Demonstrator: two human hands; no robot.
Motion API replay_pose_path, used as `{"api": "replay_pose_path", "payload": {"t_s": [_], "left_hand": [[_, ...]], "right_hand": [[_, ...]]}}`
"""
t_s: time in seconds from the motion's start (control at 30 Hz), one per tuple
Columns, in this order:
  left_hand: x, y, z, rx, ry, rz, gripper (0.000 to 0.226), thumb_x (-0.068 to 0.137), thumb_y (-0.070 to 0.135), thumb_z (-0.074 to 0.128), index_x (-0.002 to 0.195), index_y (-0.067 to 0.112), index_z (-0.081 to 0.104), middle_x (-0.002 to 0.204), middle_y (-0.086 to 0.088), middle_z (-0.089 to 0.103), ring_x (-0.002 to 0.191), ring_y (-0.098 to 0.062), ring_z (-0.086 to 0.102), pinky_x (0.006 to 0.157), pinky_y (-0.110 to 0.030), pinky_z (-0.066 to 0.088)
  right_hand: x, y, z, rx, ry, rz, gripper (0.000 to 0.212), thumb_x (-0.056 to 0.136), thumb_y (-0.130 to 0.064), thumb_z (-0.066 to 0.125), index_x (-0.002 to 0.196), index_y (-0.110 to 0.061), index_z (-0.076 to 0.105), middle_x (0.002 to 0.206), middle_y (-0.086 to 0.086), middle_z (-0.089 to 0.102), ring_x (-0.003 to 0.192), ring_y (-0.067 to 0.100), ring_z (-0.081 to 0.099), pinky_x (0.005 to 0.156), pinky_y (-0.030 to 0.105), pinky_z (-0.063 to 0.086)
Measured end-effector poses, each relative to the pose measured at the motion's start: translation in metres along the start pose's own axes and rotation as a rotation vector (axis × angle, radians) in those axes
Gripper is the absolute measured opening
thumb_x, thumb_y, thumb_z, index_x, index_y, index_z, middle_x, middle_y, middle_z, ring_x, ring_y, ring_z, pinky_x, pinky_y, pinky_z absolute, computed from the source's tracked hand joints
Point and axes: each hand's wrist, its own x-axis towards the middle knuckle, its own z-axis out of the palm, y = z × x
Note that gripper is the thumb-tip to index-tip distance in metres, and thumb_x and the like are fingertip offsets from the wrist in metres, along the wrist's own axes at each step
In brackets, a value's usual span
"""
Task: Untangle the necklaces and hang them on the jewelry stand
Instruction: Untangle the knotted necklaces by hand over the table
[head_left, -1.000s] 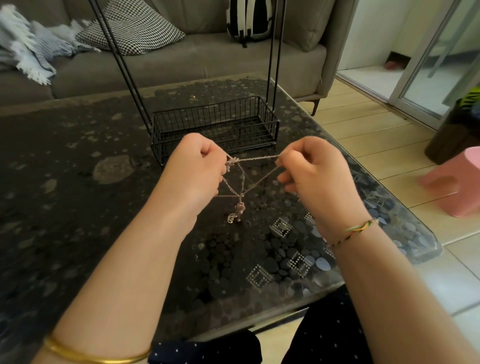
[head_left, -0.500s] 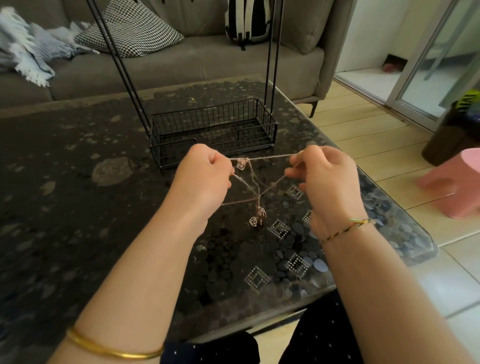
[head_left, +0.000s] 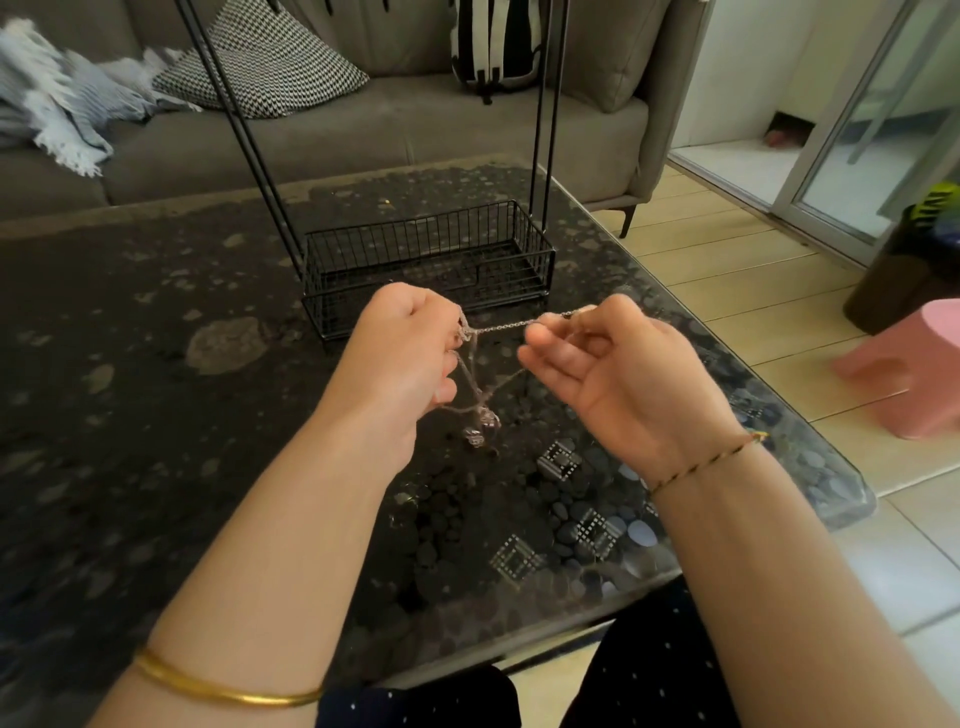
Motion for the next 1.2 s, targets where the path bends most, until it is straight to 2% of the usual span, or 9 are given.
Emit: {"api": "replay_pose_path", "payload": {"t_s": [0.1,0.23,0.33,0.47,0.67,0.83,0.93,1.03,1.2], "left_hand": [[0.001,-0.003,0.002,0.075,-0.009,0.017,0.012,0.093,0.01,0.043,0.093,0.01,0.055,0.07,0.001,0.041,0.059,-0.011,0.034,0.049,-0.024,0.03],[0.002,-0.004,0.002,0.122,-0.017,0.053,0.011,0.094,0.013,0.046,0.091,0.016,0.056,0.07,0.003,0.044,0.059,-0.011,0.037,0.05,-0.024,0.035],[0.002,-0.006,0.003,0.167,-0.02,0.09,0.01,0.094,0.016,0.046,0.092,0.02,0.055,0.07,0.004,0.046,0.058,-0.011,0.04,0.052,-0.026,0.037],[0.002,-0.007,0.003,0.19,-0.031,0.129,0.008,0.094,0.017,0.048,0.093,0.019,0.056,0.067,0.005,0.047,0.058,-0.01,0.042,0.054,-0.027,0.04],[0.0,-0.007,0.001,0.306,-0.094,0.123,0.014,0.095,0.014,0.049,0.085,0.016,0.059,0.074,0.002,0.061,0.062,-0.008,0.057,0.05,-0.019,0.049],[-0.001,-0.01,0.002,0.487,-0.051,0.202,0.008,0.09,0.011,0.055,0.086,0.019,0.057,0.073,0.003,0.061,0.059,-0.011,0.062,0.063,-0.032,0.057],[0.0,-0.012,0.002,0.592,0.022,0.301,0.017,0.089,0.008,0.051,0.087,0.021,0.062,0.069,0.008,0.054,0.063,-0.01,0.056,0.061,-0.031,0.05],[0.003,-0.011,-0.001,0.475,0.089,0.269,0.023,0.093,0.01,0.046,0.084,0.023,0.062,0.068,0.006,0.055,0.057,-0.009,0.051,0.056,-0.029,0.047],[0.002,-0.006,0.003,0.205,0.116,0.104,0.021,0.094,0.007,0.043,0.091,0.019,0.061,0.075,0.002,0.057,0.058,-0.007,0.049,0.048,-0.021,0.042]], "right_hand": [[0.001,-0.001,0.0,0.007,-0.015,0.097,0.014,0.087,-0.002,0.042,0.075,-0.007,0.046,0.059,0.007,0.055,0.038,0.007,0.035,0.04,0.02,0.041],[-0.001,0.003,-0.004,-0.678,-0.005,-0.038,0.011,0.085,-0.022,0.063,0.085,-0.011,0.064,0.049,-0.008,0.049,0.036,0.003,0.034,0.038,0.017,0.03],[-0.005,0.005,-0.001,-0.867,-0.097,-0.172,0.015,0.079,-0.025,0.071,0.079,-0.01,0.073,0.055,-0.009,0.056,0.038,-0.003,0.04,0.04,0.009,0.031],[-0.006,0.006,0.001,-0.81,-0.104,-0.195,0.01,0.081,-0.019,0.069,0.079,-0.008,0.071,0.059,-0.007,0.059,0.041,-0.005,0.045,0.047,0.012,0.04],[0.0,0.007,0.004,-0.526,0.022,-0.257,0.012,0.084,-0.008,0.063,0.072,-0.008,0.061,0.061,0.001,0.053,0.054,0.01,0.053,0.073,0.039,0.055],[0.001,0.008,0.004,-0.419,-0.003,-0.242,0.011,0.082,0.003,0.054,0.072,-0.001,0.055,0.057,0.003,0.052,0.051,0.012,0.052,0.06,0.031,0.056],[0.002,0.005,0.002,-0.406,0.005,-0.192,0.023,0.078,0.005,0.048,0.057,-0.005,0.045,0.059,0.009,0.047,0.045,0.012,0.033,0.046,0.024,0.031],[0.002,0.002,-0.002,-0.479,0.02,-0.104,0.023,0.077,0.002,0.046,0.058,-0.009,0.041,0.061,0.008,0.042,0.048,0.012,0.024,0.049,0.027,0.018],[0.003,0.009,-0.002,-0.703,0.003,-0.071,0.019,0.08,-0.013,0.062,0.063,-0.012,0.054,0.056,-0.001,0.044,0.044,0.007,0.033,0.043,0.021,0.026]]}}
